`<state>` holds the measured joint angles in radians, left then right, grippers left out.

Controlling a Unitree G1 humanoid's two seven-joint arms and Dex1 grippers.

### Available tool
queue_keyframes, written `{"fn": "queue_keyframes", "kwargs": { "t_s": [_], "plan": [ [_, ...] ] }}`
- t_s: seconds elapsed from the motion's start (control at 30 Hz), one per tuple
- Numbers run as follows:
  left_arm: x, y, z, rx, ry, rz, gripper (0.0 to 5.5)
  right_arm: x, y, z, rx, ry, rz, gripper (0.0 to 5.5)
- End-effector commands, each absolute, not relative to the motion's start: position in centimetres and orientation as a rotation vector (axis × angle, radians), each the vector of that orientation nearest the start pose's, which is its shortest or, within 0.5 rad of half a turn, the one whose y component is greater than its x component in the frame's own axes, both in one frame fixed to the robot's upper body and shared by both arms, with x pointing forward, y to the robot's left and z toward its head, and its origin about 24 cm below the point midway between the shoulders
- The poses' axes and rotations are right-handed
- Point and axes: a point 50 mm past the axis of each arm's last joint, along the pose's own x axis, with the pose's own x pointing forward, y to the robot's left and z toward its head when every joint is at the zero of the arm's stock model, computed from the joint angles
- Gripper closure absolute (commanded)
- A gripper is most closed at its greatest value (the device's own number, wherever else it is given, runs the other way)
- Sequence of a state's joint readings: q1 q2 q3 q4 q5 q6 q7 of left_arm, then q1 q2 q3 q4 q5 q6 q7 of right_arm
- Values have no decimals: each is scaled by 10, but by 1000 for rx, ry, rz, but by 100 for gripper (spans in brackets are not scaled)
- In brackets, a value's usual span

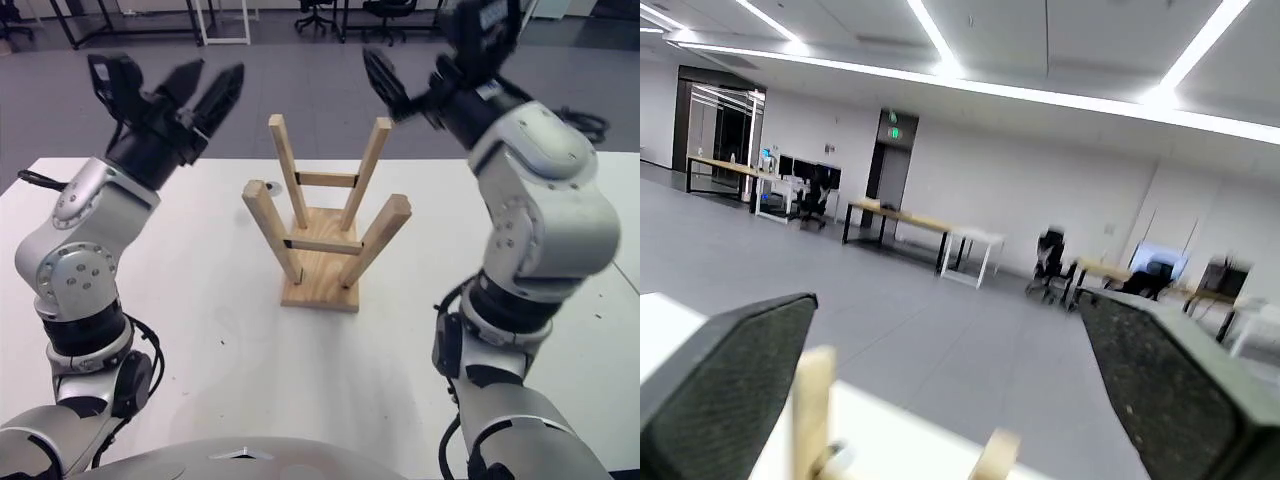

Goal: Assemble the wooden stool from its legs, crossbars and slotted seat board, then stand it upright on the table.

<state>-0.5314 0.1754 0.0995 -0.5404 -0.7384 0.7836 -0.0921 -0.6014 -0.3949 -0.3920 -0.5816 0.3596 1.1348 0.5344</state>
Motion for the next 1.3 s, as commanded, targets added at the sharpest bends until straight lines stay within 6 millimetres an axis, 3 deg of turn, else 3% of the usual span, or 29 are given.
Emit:
{"fn": "queue_keyframes", "kwargs": {
  "t_s": [0.03, 0.1, 0.13, 0.27, 0.37, 0.5, 0.53, 0.6, 0.67, 0.8, 0.87, 0.93, 1.0, 1.1, 1.23, 1.3],
  "plan": [
    [274, 91, 168, -307, 49, -679, 180, 257, -186, 177, 107, 192, 560, 67],
    [277, 92, 123, -193, 233, -633, 180, 260, -180, 149, 113, 308, 552, 67],
    [276, 94, 113, -156, 273, -629, 180, 263, -179, 147, 115, 312, 541, 67],
    [279, 95, 125, -154, 213, -640, 180, 274, -178, 181, 197, 153, 534, 67],
    [283, 96, 167, -223, 49, -664, 180, 274, -174, 210, 195, 41, 580, 67],
    [281, 105, 264, -313, -279, -770, 180, 269, -173, 260, 129, -161, 640, 67],
    [279, 107, 280, -310, -329, -782, 180, 267, -172, 270, 122, -207, 658, 67],
    [278, 107, 289, -300, -340, -805, 180, 264, -172, 282, 126, -257, 670, 67],
    [285, 109, 274, -283, -273, -784, 180, 266, -174, 273, 129, -227, 656, 67],
    [324, 127, 188, -245, 29, -692, 180, 270, -166, 224, 154, -30, 643, 67],
    [339, 136, 156, -239, 119, -650, 180, 271, -164, 195, 134, 102, 617, 67],
    [332, 119, 144, -302, 173, -751, 180, 272, -166, 176, 126, 204, 586, 67],
    [317, 102, 141, -342, 198, -858, 180, 275, -168, 173, 113, 214, 564, 67],
    [312, 100, 163, -338, 118, -889, 180, 276, -164, 193, 123, 99, 590, 67],
    [322, 128, 230, -315, -139, -803, 180, 266, -164, 244, 185, -151, 685, 67],
    [317, 145, 247, -280, -212, -753, 180, 268, -179, 263, 229, -231, 650, 67]
  ]
}}
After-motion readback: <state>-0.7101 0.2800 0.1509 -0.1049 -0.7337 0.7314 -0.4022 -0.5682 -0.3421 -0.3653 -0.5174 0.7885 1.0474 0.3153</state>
